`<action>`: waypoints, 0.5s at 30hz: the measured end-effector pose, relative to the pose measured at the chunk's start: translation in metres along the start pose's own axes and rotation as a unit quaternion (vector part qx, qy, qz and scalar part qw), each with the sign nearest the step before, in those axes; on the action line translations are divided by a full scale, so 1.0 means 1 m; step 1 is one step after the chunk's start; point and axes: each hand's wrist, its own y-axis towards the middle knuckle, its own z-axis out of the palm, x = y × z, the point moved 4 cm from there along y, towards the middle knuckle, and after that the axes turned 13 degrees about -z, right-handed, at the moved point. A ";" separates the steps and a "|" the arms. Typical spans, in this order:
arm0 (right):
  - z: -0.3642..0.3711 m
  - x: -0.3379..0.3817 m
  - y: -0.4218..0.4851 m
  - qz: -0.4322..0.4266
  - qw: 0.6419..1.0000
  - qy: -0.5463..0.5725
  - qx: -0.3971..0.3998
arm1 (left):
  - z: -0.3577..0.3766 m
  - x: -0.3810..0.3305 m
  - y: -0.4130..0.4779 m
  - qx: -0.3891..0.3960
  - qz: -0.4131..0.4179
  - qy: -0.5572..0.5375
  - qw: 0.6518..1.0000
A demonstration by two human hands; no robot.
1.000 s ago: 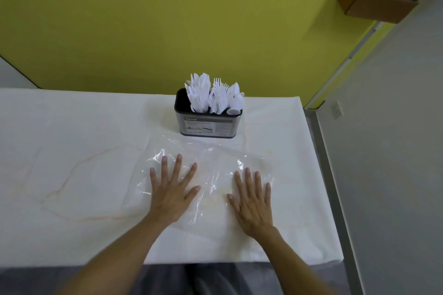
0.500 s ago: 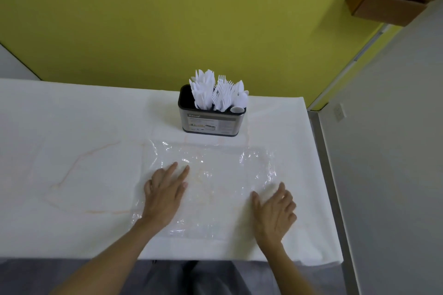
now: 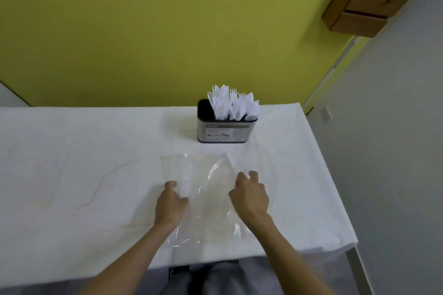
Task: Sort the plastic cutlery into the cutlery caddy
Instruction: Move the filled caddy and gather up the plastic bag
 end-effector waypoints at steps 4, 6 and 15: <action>0.005 0.032 -0.006 -0.076 0.989 -0.071 -0.101 | -0.013 0.003 -0.001 0.047 0.016 -0.013 0.999; -0.012 0.024 -0.013 -0.078 0.971 -0.122 -0.189 | -0.021 0.007 0.001 0.053 0.018 -0.010 0.998; -0.003 0.025 -0.024 -0.125 0.987 0.072 -0.068 | -0.025 0.019 0.006 0.113 0.017 -0.047 0.992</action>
